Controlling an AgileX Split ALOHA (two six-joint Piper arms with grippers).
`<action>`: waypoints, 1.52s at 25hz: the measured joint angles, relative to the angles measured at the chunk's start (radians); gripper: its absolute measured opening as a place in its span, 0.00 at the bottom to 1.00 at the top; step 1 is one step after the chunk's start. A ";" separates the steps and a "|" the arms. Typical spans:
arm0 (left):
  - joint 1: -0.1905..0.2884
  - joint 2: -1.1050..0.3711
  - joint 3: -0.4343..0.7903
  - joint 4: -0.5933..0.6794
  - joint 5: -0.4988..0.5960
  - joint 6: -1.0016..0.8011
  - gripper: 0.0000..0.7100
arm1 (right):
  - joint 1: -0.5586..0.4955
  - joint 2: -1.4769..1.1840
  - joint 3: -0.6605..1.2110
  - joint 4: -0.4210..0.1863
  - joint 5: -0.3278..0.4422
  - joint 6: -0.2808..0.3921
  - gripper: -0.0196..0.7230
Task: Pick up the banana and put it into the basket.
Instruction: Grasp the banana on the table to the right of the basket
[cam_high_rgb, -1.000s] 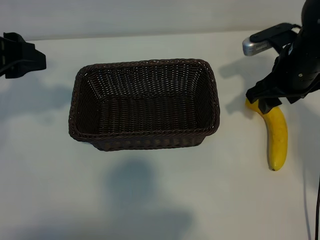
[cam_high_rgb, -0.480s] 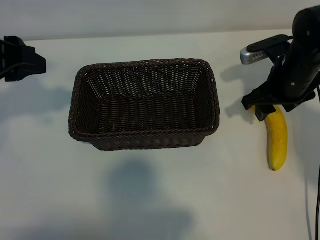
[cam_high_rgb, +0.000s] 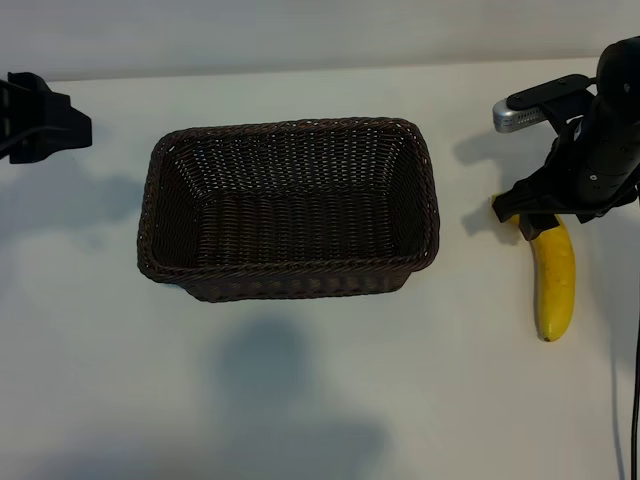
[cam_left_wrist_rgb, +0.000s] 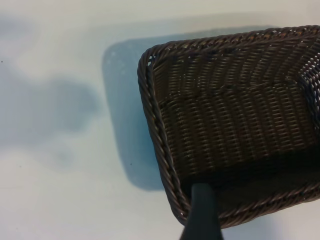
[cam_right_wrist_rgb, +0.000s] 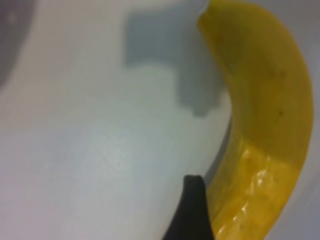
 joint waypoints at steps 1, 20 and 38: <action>0.000 0.000 0.000 0.000 0.000 0.000 0.83 | 0.000 0.000 0.000 -0.002 -0.002 0.001 0.81; 0.000 0.000 0.000 0.012 0.000 0.000 0.83 | 0.000 0.052 0.083 -0.006 -0.135 0.003 0.81; 0.000 0.000 0.000 0.019 0.002 0.000 0.83 | 0.000 0.073 0.091 -0.006 -0.160 0.007 0.81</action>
